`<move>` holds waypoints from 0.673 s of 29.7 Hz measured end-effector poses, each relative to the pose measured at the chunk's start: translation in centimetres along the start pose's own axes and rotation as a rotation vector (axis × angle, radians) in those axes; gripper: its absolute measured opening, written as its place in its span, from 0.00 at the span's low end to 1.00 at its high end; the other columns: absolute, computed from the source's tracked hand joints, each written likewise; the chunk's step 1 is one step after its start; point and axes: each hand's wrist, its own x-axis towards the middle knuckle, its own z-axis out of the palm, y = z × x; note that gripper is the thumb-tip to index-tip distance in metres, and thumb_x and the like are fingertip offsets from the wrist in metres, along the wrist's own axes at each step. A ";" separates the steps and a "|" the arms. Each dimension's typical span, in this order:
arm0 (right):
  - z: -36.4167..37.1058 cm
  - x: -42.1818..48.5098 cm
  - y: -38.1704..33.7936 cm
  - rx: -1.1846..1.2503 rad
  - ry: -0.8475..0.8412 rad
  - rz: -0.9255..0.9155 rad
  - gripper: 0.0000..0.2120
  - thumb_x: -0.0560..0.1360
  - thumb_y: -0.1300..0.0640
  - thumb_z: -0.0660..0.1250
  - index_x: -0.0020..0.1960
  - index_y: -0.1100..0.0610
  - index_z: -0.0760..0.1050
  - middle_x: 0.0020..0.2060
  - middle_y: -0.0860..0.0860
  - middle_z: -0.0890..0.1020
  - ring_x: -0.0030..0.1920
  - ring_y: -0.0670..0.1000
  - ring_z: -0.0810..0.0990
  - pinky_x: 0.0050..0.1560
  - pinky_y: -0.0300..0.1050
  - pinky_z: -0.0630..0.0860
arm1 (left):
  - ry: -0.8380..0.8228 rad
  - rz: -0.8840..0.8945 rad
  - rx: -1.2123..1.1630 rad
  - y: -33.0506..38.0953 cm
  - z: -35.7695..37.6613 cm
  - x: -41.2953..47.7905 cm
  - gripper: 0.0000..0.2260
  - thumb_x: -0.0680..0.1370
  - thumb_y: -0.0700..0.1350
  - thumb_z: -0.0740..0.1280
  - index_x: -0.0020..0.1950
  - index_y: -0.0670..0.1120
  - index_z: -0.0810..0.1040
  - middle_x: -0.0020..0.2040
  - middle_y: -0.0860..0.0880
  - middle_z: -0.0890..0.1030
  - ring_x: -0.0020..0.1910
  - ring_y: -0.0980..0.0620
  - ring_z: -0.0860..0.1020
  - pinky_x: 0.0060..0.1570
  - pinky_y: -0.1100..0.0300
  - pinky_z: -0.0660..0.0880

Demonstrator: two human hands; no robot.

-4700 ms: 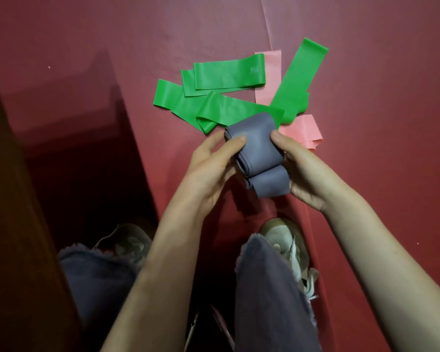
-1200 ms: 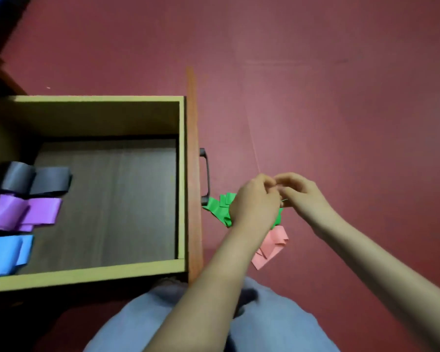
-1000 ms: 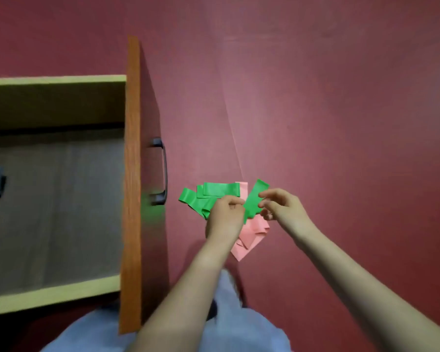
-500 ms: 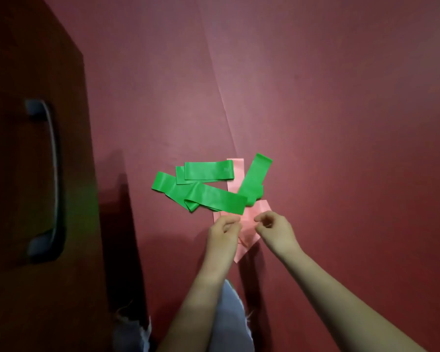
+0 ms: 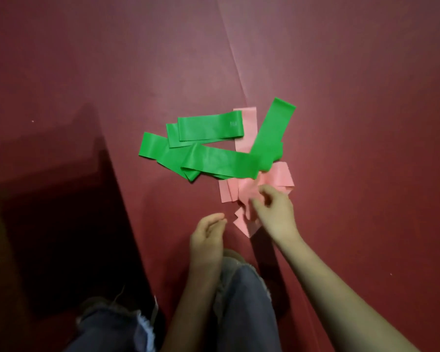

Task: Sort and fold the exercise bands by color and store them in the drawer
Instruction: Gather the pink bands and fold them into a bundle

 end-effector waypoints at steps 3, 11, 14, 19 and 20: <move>-1.1 -1.6 -1.5 0.436 -0.057 -0.012 0.09 0.72 0.67 0.65 0.44 0.54 0.77 0.33 0.50 0.75 0.33 0.47 0.72 0.39 0.40 0.72 | 0.020 0.003 -0.025 0.1 0.3 0.4 0.07 0.77 0.39 0.61 0.52 0.44 0.76 0.51 0.47 0.78 0.52 0.53 0.74 0.48 0.66 0.71; -2.5 -6.1 -2.5 0.661 -0.419 -0.085 0.05 0.64 0.62 0.65 0.39 0.54 0.74 0.32 0.57 0.70 0.33 0.51 0.65 0.33 0.39 0.63 | -0.415 -0.324 -0.480 2.9 1.0 0.0 0.22 0.78 0.57 0.52 0.49 0.43 0.78 0.38 0.44 0.84 0.31 0.52 0.81 0.33 0.61 0.78; -2.5 -6.6 -1.8 0.683 -0.609 -0.014 0.09 0.63 0.64 0.64 0.43 0.57 0.76 0.33 0.58 0.73 0.34 0.52 0.70 0.34 0.39 0.68 | -0.323 -0.197 -0.394 2.1 0.6 0.0 0.13 0.78 0.47 0.59 0.49 0.41 0.78 0.34 0.45 0.82 0.30 0.50 0.80 0.33 0.60 0.78; -2.5 -4.9 -1.1 0.969 -0.600 0.441 0.19 0.61 0.52 0.65 0.51 0.57 0.75 0.42 0.55 0.78 0.39 0.49 0.77 0.41 0.37 0.76 | -0.285 0.053 -0.123 1.4 0.4 -0.3 0.07 0.76 0.35 0.61 0.43 0.44 0.77 0.36 0.46 0.81 0.31 0.55 0.79 0.35 0.63 0.77; -2.6 -4.5 -1.2 1.042 -0.579 0.456 0.17 0.65 0.46 0.66 0.48 0.57 0.76 0.41 0.54 0.80 0.38 0.48 0.79 0.40 0.38 0.77 | -0.315 0.068 -0.076 1.3 0.5 -0.5 0.08 0.76 0.34 0.61 0.43 0.45 0.77 0.38 0.47 0.80 0.33 0.55 0.78 0.36 0.64 0.77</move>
